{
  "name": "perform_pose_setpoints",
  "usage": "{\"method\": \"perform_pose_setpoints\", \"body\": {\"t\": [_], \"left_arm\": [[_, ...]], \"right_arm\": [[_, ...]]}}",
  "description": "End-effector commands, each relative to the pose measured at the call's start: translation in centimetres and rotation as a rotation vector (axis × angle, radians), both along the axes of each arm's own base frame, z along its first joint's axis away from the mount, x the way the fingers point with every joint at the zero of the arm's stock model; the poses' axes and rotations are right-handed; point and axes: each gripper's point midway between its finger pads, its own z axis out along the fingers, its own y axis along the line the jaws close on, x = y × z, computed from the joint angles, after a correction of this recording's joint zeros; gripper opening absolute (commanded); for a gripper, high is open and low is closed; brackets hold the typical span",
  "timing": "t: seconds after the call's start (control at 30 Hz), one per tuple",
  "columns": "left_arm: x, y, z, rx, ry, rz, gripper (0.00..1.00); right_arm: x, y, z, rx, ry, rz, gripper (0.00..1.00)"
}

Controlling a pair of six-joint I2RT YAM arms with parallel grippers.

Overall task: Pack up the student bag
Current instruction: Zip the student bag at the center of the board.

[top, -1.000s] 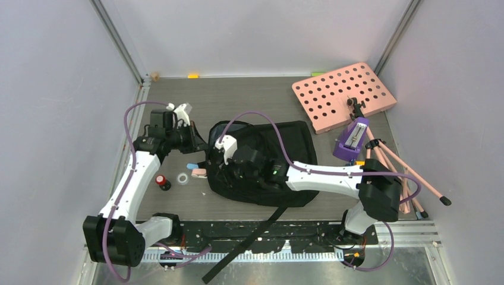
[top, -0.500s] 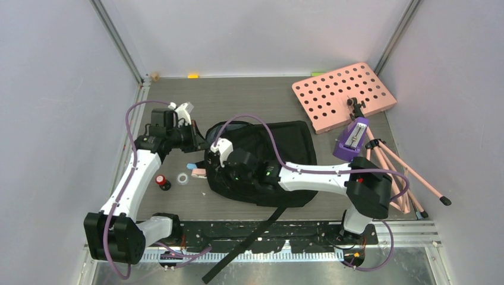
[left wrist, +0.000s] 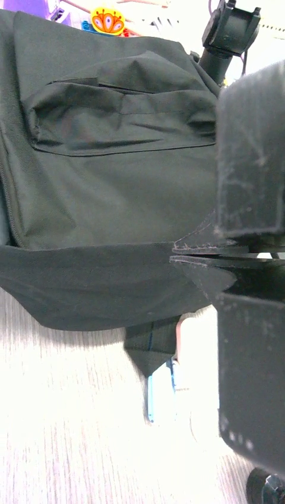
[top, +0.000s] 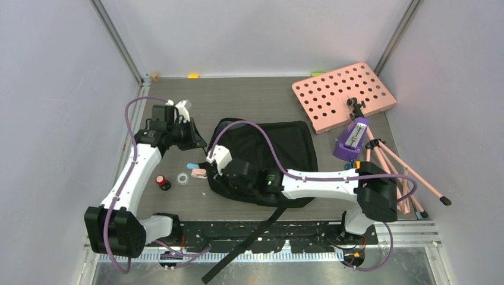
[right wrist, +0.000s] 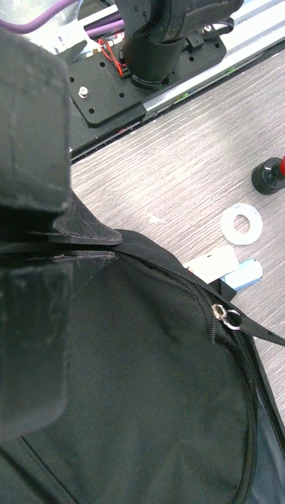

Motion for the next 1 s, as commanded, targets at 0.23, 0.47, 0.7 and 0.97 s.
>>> {"method": "perform_pose_setpoints", "body": {"t": [0.23,0.47,0.7,0.97], "left_arm": [[4.8,-0.8,5.0,-0.054,-0.189,-0.003,0.00],[6.7,-0.9,5.3,-0.054,-0.195,0.002,0.00],[9.2,-2.1,5.8,-0.045,-0.218,-0.010,0.00],[13.6,-3.3,5.7,-0.012,-0.236,0.002,0.00]], "right_arm": [[-5.8,-0.2,0.7,0.004,0.055,0.165,0.00],[-7.8,0.3,0.1,-0.002,0.086,0.234,0.00],[-9.6,1.0,0.1,0.017,0.112,0.301,0.00],[-10.3,1.2,0.9,0.054,0.121,0.322,0.00]]}}
